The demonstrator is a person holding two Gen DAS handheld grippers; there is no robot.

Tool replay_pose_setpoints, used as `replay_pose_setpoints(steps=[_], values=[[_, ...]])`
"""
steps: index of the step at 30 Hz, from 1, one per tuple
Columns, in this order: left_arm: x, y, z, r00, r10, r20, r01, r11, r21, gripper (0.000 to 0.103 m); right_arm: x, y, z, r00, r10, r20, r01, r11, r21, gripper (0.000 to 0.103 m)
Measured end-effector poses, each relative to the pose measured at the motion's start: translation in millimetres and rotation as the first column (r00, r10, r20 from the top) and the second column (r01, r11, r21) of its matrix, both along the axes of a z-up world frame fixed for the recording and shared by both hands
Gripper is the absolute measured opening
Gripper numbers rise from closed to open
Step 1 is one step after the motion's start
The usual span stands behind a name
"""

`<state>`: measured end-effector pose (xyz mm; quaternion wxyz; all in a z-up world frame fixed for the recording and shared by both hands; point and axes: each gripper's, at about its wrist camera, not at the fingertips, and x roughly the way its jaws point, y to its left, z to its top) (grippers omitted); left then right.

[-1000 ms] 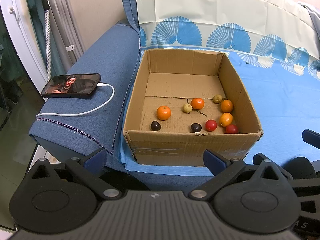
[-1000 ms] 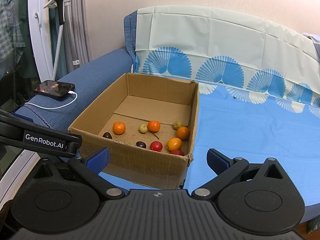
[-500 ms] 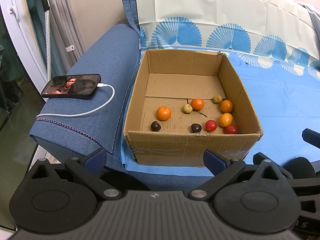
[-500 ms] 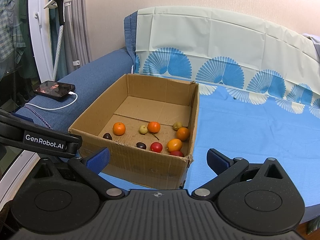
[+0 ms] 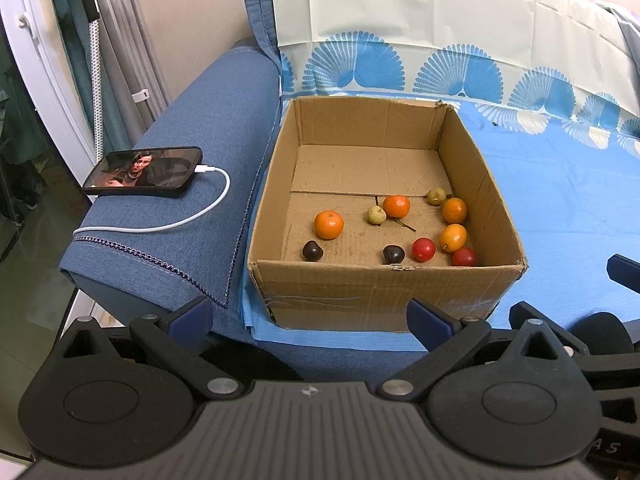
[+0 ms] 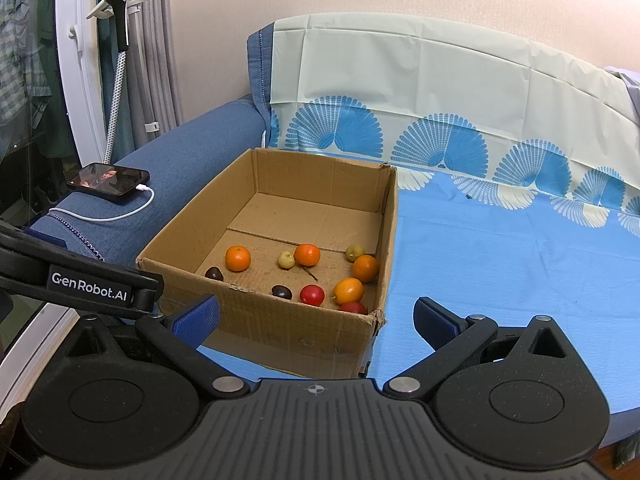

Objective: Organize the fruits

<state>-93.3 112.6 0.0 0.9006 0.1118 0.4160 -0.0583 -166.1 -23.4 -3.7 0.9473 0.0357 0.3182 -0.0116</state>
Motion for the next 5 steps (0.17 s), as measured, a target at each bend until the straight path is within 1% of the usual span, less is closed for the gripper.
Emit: replay_pose_setpoints(steps=[5], values=[[-0.4,0.5,-0.3,1.000,0.006,0.010,-0.006,1.000,0.012,0.103,2.0,-0.6,2.9,1.000,0.004,0.005,-0.004,1.000,0.003,0.102]])
